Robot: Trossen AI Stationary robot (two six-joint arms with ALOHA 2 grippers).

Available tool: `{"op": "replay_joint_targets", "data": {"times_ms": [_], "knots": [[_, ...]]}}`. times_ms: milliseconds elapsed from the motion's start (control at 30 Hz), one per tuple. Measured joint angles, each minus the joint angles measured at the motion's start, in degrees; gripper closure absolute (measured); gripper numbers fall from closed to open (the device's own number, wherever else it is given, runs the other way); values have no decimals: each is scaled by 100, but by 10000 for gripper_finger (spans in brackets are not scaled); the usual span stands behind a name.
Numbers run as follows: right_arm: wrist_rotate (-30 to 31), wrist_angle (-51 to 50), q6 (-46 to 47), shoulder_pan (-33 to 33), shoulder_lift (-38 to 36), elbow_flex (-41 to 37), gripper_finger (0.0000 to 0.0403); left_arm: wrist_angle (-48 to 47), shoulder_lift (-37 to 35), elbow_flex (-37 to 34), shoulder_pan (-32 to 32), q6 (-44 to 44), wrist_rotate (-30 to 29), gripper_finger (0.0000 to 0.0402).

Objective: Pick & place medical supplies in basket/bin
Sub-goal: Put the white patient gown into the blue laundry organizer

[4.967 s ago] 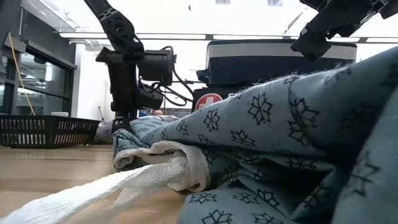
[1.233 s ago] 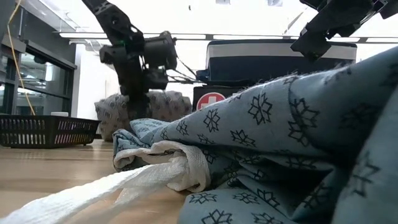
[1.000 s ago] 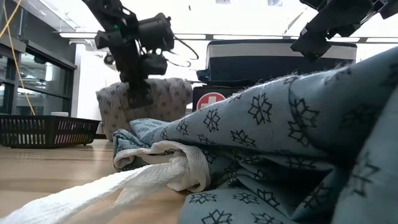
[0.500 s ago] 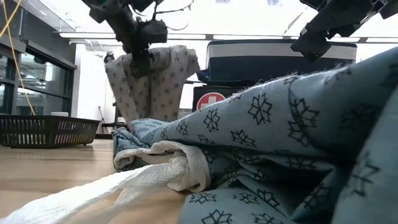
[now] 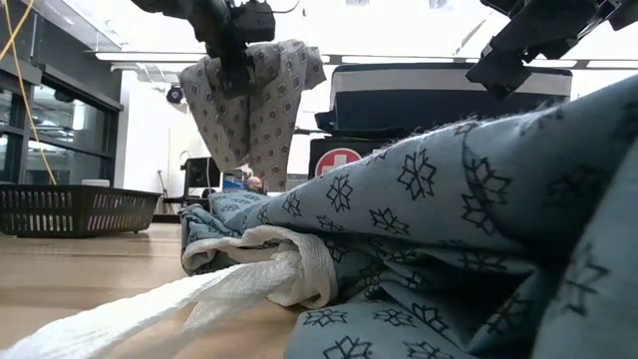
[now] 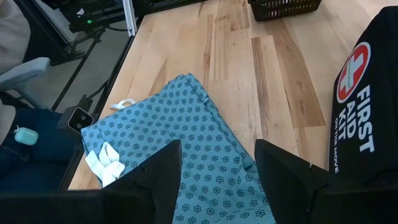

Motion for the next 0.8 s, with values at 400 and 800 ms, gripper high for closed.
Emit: {"op": "replay_joint_targets", "data": {"times_ms": [400,800], "knots": [[0,0,0,1,-1,0,211,3,0,0,-393,-557,-419,253],[0,0,1,1,-1,0,211,25,0,0,-637,-1057,-779,253]]}}
